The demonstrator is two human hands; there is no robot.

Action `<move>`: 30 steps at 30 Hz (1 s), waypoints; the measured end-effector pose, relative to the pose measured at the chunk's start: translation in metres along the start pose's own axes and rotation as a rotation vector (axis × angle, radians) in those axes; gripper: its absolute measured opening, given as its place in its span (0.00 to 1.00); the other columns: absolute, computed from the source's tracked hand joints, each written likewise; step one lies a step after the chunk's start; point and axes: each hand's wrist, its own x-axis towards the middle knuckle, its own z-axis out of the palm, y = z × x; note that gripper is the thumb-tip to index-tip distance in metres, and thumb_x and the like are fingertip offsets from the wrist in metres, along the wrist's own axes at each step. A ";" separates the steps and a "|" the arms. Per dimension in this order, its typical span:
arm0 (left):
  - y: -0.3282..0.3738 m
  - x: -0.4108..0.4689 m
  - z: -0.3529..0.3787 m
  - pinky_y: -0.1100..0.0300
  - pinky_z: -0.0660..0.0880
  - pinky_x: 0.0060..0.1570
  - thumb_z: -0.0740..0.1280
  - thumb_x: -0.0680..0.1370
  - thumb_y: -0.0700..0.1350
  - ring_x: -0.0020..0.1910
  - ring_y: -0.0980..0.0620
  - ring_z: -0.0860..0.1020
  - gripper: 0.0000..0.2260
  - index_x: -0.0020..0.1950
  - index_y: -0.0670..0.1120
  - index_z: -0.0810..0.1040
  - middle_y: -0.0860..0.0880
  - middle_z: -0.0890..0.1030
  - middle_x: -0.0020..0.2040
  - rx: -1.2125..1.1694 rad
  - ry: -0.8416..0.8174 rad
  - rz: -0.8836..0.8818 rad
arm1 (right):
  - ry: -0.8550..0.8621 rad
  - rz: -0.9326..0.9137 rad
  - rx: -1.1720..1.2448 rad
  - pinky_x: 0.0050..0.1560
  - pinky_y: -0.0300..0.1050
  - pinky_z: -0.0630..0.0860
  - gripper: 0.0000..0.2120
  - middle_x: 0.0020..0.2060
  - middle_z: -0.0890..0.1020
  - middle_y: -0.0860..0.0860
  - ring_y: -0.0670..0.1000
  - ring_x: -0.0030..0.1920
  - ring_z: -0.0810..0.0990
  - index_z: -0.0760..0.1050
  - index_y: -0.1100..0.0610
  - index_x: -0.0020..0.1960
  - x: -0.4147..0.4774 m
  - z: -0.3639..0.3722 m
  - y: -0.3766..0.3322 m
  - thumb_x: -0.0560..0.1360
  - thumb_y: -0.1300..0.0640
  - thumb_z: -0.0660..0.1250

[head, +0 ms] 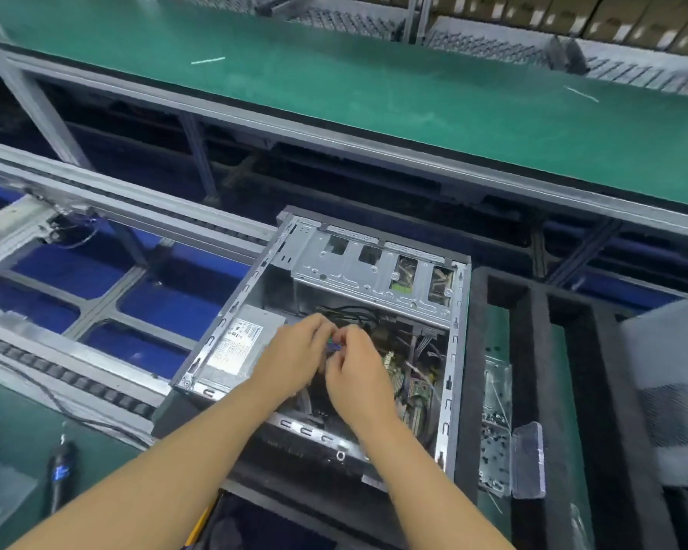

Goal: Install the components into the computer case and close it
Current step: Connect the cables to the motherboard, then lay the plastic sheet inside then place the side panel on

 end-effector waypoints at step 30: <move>-0.275 -0.301 -0.383 0.51 0.74 0.61 0.59 0.80 0.36 0.56 0.51 0.79 0.13 0.53 0.53 0.77 0.53 0.81 0.54 -0.584 1.146 -0.764 | -0.821 -0.037 0.631 0.35 0.35 0.73 0.13 0.48 0.83 0.52 0.47 0.39 0.77 0.77 0.54 0.61 -0.114 0.361 -0.408 0.79 0.65 0.65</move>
